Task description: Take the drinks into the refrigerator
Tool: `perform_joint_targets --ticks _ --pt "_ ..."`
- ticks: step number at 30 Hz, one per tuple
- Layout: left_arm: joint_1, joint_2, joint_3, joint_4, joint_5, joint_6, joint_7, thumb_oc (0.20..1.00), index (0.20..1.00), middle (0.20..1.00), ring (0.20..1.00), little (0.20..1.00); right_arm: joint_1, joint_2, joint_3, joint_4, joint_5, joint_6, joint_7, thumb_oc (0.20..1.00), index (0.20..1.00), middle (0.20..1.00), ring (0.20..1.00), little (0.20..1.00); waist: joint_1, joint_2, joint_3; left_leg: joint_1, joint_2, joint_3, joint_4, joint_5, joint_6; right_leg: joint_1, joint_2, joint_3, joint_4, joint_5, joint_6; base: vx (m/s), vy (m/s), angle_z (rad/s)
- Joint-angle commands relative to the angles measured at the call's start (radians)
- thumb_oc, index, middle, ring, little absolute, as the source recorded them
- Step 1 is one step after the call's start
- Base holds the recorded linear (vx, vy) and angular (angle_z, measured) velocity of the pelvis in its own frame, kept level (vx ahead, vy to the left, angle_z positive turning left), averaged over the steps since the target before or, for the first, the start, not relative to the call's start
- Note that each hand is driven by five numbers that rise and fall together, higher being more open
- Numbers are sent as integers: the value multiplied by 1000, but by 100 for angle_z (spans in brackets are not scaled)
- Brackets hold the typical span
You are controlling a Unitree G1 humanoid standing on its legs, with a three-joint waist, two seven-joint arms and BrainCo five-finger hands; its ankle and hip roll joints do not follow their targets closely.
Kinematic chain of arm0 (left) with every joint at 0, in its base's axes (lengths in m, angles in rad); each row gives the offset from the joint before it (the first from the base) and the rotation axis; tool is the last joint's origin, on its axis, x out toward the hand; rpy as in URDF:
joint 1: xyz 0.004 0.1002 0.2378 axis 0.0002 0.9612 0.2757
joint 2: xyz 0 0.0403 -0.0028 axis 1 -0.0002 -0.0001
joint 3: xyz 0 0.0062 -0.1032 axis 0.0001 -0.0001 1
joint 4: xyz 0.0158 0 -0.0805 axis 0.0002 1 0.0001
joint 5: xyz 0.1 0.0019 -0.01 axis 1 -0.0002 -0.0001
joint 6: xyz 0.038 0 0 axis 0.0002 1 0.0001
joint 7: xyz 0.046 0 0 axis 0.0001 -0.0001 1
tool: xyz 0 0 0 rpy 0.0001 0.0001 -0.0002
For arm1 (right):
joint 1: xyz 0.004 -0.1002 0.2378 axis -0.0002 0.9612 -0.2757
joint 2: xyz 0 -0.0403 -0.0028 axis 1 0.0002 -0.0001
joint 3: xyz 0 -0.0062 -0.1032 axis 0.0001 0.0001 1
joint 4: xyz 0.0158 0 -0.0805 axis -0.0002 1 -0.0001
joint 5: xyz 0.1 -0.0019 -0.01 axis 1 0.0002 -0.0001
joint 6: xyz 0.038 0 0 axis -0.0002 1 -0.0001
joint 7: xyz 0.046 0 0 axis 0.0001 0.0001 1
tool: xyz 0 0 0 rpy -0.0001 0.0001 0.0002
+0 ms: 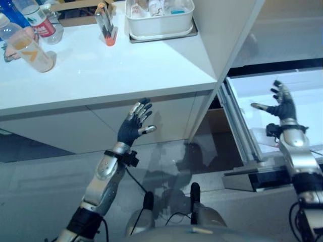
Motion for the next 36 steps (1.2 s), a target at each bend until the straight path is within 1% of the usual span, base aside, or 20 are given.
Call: perform_joint_targets --ticks 1,4,5,8,10,15,16,19,21,24,25,26,27,28,29,30,31,32,33,36 --pt "46 23 29 -5 40 -50 -43 1000 1000 1000 1000 1000 87 -19 -142 -1 70 -97 -52 1000 1000 1000 1000 1000 -61 -48 -88 -67 -65 11 41 -37 81 14 -27 20 41 -75 46 35 7 -29" --pt "54 20 25 30 60 -52 -48 1000 1000 1000 1000 1000 118 -6 -193 15 75 -108 -82 1000 1000 1000 1000 1000 -74 -45 -101 -57 -63 25 40 -43 83 17 -22 37 37 -74 47 35 7 -28" --pt "57 24 25 64 93 -53 -58 1000 1000 1000 1000 1000 146 1 -239 76 103 -119 -92 1000 1000 1000 1000 1000 -90 -42 -113 -45 -60 40 42 -52 84 18 -19 56 36 -74 49 35 8 -20" --pt "59 18 27 96 118 -57 -54 1000 1000 1000 1000 1000 165 23 -262 89 137 -133 -86 1000 1000 1000 1000 1000 -102 -39 -123 -38 -55 54 43 -57 84 19 -15 69 36 -74 50 35 3 -37" --pt "51 24 22 135 154 -60 -67 1000 1000 1000 1000 1000 191 38 -292 169 196 -146 -72 1000 1000 1000 1000 1000 -126 -35 -133 -27 -51 76 46 -64 83 17 -11 89 37 -75 52 26 18 -26" --pt "47 63 35 90 148 -71 -99 1000 1000 1000 1000 1000 249 57 -325 214 217 -136 -45 1000 1000 1000 1000 1000 -148 -28 -142 -13 -48 105 48 -75 83 13 -5 117 43 -75 54 19 18 -22" --pt "39 74 33 62 135 -73 -115 1000 1000 1000 1000 1000 271 54 -336 276 221 -128 -36 1000 1000 1000 1000 1000 -160 -24 -145 -7 -49 113 48 -78 83 12 -2 129 44 -74 54 21 16 -14" --pt "25 86 16 36 113 -72 -134 1000 1000 1000 1000 1000 288 45 -338 398 233 -115 -27 1000 1000 1000 1000 1000 -168 -20 -146 -1 -50 122 48 -83 83 12 0 138 46 -75 56 15 18 -13" --pt "4 103 -7 5 105 -73 -154 1000 1000 1000 1000 1000 284 21 -304 566 204 -77 -13 1000 1000 1000 1000 1000 -170 -13 -144 4 -51 130 50 -86 83 11 -1 147 50 -74 58 6 17 -20" --pt "-16 116 -41 -11 103 -70 -172 1000 1000 1000 1000 1000 280 9 -254 649 160 -39 24 1000 1000 1000 1000 1000 -171 -8 -138 5 -52 134 51 -86 83 10 -2 151 52 -74 58 2 3 -6" --pt "-16 116 -41 -11 103 -70 -172 1000 1000 1000 1000 1000 278 8 -253 652 160 -40 25 1000 1000 1000 1000 1000 -172 -8 -138 6 -52 134 51 -86 83 11 -2 152 52 -74 58 -9 0 -4" --pt "-22 121 -57 -18 99 -67 -180 1000 1000 1000 1000 1000 279 9 -223 670 141 -24 49 1000 1000 1000 1000 1000 -171 -7 -134 5 -53 135 52 -86 82 10 -2 152 53 -73 58 -13 1 -6" --pt "-29 134 -80 -33 97 -61 -197 1000 1000 1000 1000 1000 273 -6 -173 682 69 -1 56 1000 1000 1000 1000 1000 -168 -5 -131 3 -54 133 54 -85 82 10 -3 150 52 -73 57 34 15 -4" --pt "-30 144 -94 -45 87 -56 -208 1000 1000 1000 1000 1000 266 -6 -132 679 37 6 73 1000 1000 1000 1000 1000 -165 0 -132 9 -53 131 52 -95 83 18 -3 147 49 -81 59 0 0 0" --pt "-32 151 -109 -52 80 -51 -216 1000 1000 1000 1000 1000 258 -5 -98 680 13 15 87 1000 1000 1000 1000 1000 -162 -2 -127 4 -55 131 56 -84 82 14 -4 146 52 -72 58 0 0 0" --pt "-32 152 -108 -53 79 -51 -216 1000 1000 1000 1000 1000 256 -5 -96 681 13 15 87 1000 1000 1000 1000 1000 -163 -2 -127 5 -56 130 56 -84 82 14 -4 146 51 -72 58 -40 -18 -1" --pt "-32 160 -123 -57 76 -44 -226 1000 1000 1000 1000 1000 246 -8 -47 652 -44 23 94 787 787 787 787 787 -157 -1 -126 4 -56 129 56 -83 81 18 -6 144 50 -72 58 51 3 0" --pt "-31 162 -135 -58 71 -41 -227 1000 1000 1000 1000 1000 234 -7 -4 632 -76 29 103 464 464 464 464 464 -150 1 -127 11 -55 125 53 -94 83 27 -6 140 46 -80 60 55 4 1" --pt "-25 161 -142 -57 70 -37 -230 1000 1000 1000 1000 1000 221 -9 36 602 -125 38 106 200 200 200 200 200 -145 0 -126 12 -55 123 52 -93 83 30 -8 137 44 -80 59 53 3 2" --pt "-23 172 -164 -67 75 -29 -238 1000 1000 1000 1000 1000 173 -19 134 554 -213 52 113 200 200 200 200 200 -124 -4 -126 8 -55 115 51 -88 82 38 -12 127 38 -78 60 11 -17 4"
